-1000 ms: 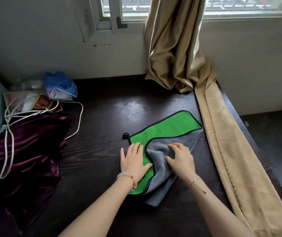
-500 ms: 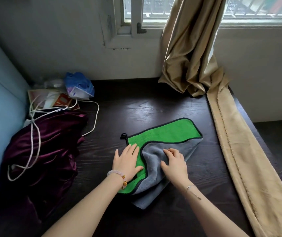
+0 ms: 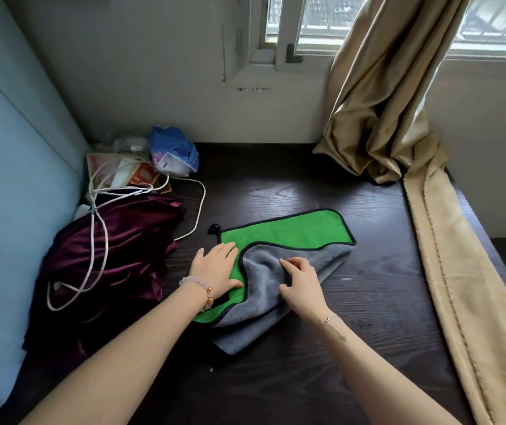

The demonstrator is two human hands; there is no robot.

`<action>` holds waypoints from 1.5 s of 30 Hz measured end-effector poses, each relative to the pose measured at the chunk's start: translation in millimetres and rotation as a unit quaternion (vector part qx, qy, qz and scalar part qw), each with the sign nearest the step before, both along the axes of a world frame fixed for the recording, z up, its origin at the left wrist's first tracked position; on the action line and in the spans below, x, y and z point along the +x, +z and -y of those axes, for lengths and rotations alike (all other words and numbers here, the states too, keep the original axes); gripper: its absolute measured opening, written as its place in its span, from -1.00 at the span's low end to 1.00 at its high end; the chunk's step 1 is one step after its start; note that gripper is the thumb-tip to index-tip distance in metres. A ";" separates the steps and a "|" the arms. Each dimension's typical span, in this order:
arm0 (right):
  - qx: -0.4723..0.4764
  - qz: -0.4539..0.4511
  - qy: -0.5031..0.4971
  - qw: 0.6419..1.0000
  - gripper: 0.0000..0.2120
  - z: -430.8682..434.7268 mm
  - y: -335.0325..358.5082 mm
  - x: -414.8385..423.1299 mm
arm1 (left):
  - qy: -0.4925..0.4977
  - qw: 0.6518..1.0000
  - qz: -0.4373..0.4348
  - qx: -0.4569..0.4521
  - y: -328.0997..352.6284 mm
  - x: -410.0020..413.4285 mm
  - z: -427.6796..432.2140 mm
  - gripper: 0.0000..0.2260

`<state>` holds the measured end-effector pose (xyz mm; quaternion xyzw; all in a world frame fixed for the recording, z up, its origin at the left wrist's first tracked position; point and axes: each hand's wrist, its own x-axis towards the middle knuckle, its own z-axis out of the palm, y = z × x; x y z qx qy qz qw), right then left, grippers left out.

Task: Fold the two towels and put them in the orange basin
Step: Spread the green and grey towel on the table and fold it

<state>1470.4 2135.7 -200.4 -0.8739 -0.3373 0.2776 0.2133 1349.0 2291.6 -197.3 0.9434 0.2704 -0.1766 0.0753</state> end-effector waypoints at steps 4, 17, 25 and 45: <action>0.006 -0.013 0.003 1.000 -0.45 -13.2 -1.1 6.2 | -0.006 1.000 -0.007 -0.007 0.2 5.2 -18.6 -0.27; 0.025 -0.001 -0.003 1.000 -0.47 -49.3 -4.1 14.9 | -0.006 0.999 0.005 -0.038 -9.0 15.4 -55.1 -0.26; 0.075 -0.018 -0.009 0.997 -0.55 -39.1 6.3 15.1 | 0.126 0.963 0.211 -0.113 -5.6 -5.9 -22.3 -0.62; 0.139 -0.150 -0.131 0.970 -0.68 26.0 28.2 -24.0 | 0.162 0.931 0.305 -0.114 13.4 -52.1 69.2 -0.80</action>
